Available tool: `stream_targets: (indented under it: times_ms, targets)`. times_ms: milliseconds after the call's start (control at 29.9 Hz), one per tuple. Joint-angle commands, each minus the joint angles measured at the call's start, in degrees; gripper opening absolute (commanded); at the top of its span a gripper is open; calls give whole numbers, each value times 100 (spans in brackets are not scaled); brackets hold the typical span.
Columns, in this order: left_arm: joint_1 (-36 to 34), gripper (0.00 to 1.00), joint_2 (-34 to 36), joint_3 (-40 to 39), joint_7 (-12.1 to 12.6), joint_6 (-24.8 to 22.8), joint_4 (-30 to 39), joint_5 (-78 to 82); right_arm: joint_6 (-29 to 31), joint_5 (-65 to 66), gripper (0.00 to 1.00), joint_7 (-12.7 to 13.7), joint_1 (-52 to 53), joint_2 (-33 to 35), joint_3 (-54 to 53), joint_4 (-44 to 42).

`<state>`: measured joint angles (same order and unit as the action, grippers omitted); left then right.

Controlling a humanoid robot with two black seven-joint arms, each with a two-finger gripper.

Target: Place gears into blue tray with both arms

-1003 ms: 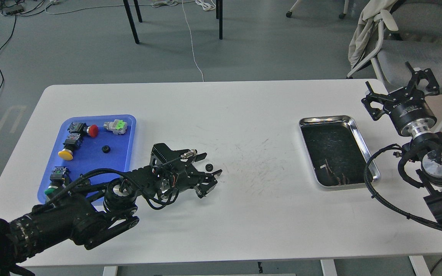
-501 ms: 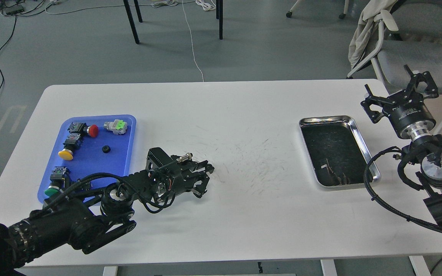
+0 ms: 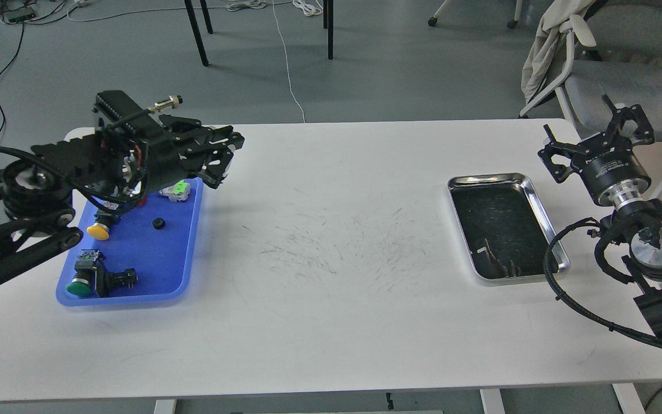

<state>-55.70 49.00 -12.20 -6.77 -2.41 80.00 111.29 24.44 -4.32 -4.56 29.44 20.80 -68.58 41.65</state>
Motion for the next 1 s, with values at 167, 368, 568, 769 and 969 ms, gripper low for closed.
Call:
stream_targets:
  times_ms: [167, 368, 568, 769, 969]
  targets:
    - [1481, 7, 1278, 139, -62, 891, 25, -820, -9, -8, 98, -1, 18, -15, 12, 1]
    - [1905, 7, 946, 77, -62, 944, -405, -820, -18, 1, 98, -1, 45, -15, 56, -8]
    - [2159, 7, 295, 77, -62, 944, -977, -767, -18, 1, 98, -1, 53, -6, 56, -8]
    - [2371, 7, -224, 7, -62, 962, -1566, -750, -9, 1, 98, -1, 1, 11, 64, -8]
    - [2379, 11, -330, 16, -70, 962, -1795, -750, -9, 1, 98, -10, -8, 3, 64, -8]
